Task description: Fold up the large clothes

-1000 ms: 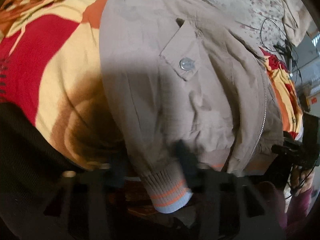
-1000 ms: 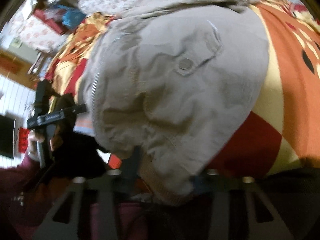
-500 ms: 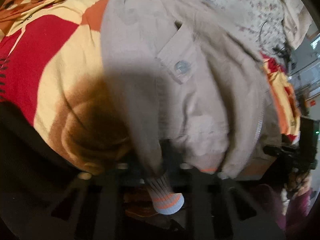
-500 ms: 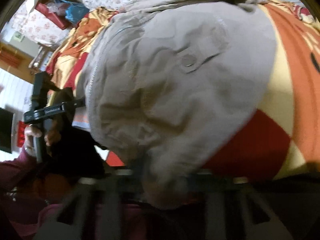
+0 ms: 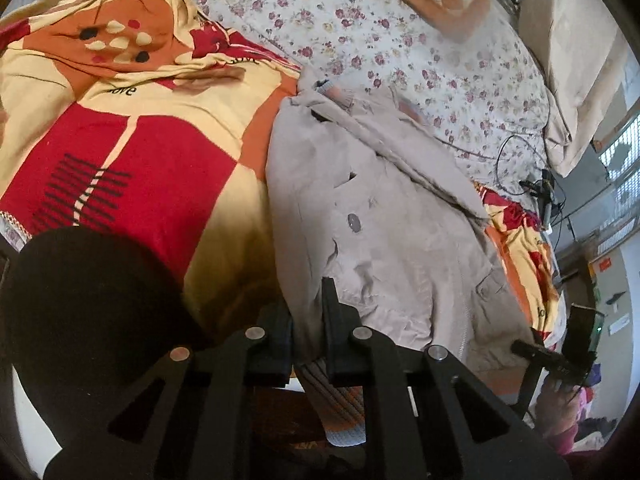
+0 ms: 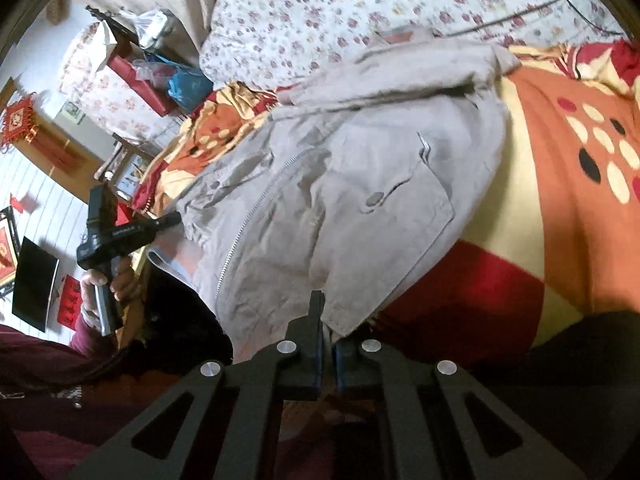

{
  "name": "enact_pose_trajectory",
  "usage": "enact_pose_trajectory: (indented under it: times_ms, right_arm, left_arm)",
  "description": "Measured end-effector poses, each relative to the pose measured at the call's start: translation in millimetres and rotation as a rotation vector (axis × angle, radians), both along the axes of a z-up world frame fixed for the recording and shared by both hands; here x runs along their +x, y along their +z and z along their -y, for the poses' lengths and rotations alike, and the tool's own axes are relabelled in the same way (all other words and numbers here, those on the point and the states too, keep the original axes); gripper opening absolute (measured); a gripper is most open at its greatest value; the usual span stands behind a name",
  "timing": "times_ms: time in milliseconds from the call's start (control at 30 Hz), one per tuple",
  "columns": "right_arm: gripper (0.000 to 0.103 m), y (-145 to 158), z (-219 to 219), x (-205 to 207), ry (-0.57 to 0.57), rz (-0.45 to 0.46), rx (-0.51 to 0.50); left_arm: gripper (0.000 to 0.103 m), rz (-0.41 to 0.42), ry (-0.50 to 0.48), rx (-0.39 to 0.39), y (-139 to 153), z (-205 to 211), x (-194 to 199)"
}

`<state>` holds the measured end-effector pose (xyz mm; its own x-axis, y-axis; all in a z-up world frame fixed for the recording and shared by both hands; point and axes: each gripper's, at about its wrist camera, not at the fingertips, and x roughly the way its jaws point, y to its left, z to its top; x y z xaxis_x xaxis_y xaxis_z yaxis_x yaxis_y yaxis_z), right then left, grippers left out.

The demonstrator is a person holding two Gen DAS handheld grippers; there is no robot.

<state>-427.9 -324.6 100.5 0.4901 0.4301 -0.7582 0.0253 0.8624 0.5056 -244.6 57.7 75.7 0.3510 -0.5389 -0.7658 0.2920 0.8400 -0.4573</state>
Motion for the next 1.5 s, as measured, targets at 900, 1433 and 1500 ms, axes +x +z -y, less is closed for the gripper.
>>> enact_pose_trajectory:
  times_ms: [900, 1433, 1500]
  right_arm:
    - [0.005, -25, -25, 12, 0.069, -0.073, 0.04]
    - [0.004, 34, 21, 21, -0.085, 0.194, 0.147]
    - [0.004, 45, 32, 32, -0.12, 0.238, 0.15]
  left_arm:
    - [0.009, 0.055, -0.017, 0.101, 1, 13, 1]
    - [0.009, 0.179, 0.005, 0.017, 52, 21, 32]
    - [0.009, 0.212, 0.005, 0.012, 63, 29, 43]
